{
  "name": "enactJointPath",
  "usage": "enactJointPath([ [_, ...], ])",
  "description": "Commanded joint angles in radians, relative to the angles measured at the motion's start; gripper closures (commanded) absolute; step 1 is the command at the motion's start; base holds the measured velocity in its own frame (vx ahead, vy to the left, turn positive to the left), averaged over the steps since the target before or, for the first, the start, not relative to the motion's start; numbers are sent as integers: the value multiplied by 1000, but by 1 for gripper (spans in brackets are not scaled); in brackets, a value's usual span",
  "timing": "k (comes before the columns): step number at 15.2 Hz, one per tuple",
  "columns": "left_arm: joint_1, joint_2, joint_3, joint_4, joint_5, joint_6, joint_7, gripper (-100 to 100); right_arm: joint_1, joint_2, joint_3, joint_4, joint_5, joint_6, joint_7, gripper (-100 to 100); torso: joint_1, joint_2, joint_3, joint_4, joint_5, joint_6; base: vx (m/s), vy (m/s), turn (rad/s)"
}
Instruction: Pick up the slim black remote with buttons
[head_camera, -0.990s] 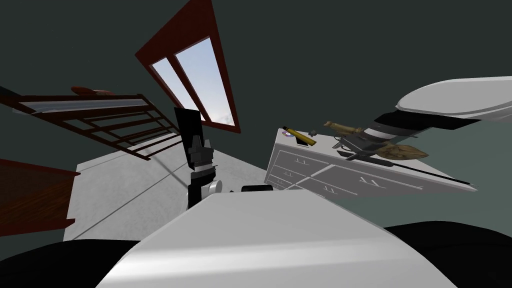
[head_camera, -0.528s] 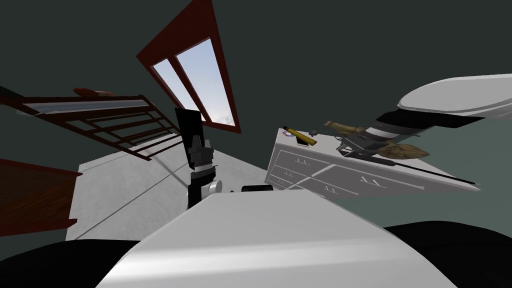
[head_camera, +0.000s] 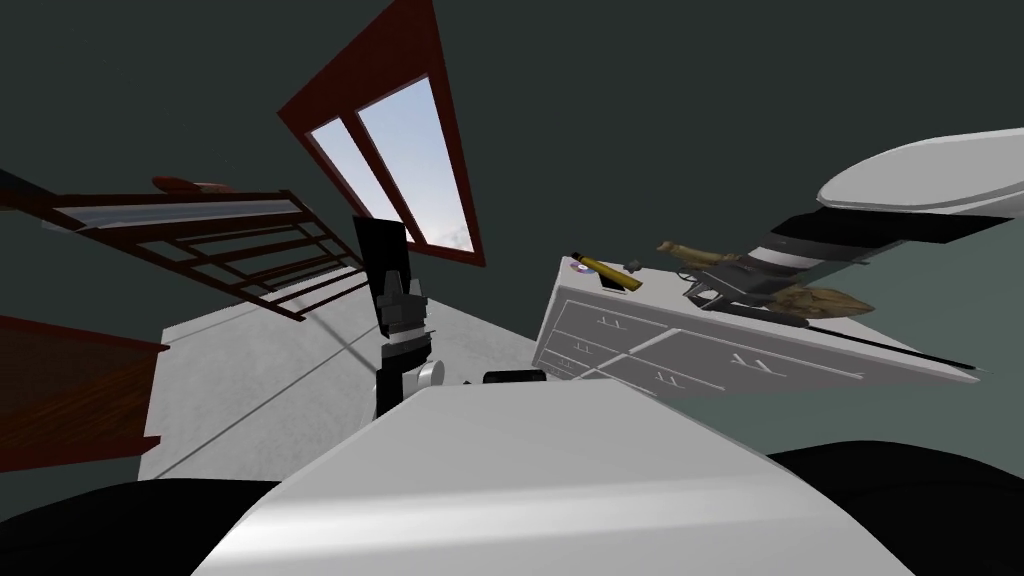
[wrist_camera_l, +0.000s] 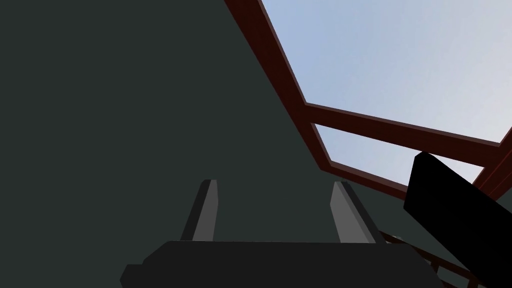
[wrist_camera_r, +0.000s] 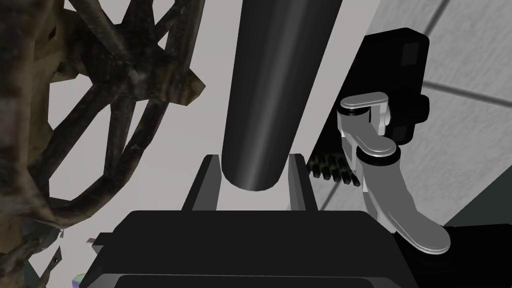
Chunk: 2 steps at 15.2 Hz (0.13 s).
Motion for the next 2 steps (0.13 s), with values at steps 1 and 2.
enactJointPath([
  [1, 0, 0, 0, 0, 0, 0, 0, 0, 13, -25, 10, 47, -24, 3, 37, 100, 0, 0, 0, 0, 0, 0, -2, 38, 1],
  [2, 0, 0, 0, 0, 0, 0, 0, 0, 4, -10, 4, 20, -9, -1, 14, 100, 0, 0, 0, 0, 0, 0, -1, 22, -3],
])
